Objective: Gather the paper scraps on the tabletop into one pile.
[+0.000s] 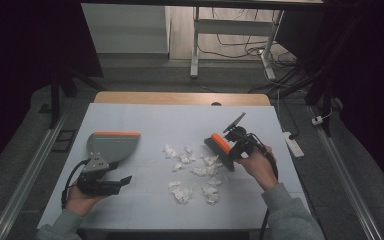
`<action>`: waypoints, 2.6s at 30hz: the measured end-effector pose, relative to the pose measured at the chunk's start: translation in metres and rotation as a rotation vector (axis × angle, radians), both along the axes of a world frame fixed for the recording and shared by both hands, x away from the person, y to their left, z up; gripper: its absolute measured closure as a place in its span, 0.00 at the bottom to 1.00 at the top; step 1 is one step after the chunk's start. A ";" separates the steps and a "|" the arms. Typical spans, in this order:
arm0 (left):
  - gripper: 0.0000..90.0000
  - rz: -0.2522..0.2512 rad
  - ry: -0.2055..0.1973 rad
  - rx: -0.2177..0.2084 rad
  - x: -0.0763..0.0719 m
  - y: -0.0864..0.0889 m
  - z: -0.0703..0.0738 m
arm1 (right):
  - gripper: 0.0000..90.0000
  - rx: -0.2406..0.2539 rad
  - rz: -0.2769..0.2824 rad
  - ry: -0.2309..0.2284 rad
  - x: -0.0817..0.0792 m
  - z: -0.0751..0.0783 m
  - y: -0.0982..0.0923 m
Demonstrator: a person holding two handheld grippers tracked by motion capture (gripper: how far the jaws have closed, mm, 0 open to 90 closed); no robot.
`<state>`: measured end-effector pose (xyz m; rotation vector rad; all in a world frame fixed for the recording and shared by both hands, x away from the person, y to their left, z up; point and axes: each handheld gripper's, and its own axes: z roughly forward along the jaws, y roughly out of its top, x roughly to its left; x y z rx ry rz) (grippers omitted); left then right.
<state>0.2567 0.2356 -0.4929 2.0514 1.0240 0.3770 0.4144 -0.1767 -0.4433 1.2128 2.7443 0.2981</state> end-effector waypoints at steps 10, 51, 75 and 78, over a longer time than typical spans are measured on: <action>0.31 0.002 -0.001 -0.004 -0.001 0.002 -0.001 | 0.78 0.116 0.014 -0.071 -0.008 0.022 0.005; 0.31 0.000 0.000 0.008 -0.001 0.002 -0.001 | 0.78 0.243 0.155 -0.124 -0.012 0.041 0.015; 0.31 0.010 0.015 0.007 -0.001 0.005 -0.006 | 0.78 -0.118 0.655 -0.185 0.075 0.003 0.135; 0.31 0.014 0.014 0.007 -0.001 0.007 -0.005 | 0.78 -0.164 0.679 -0.174 0.073 -0.001 0.148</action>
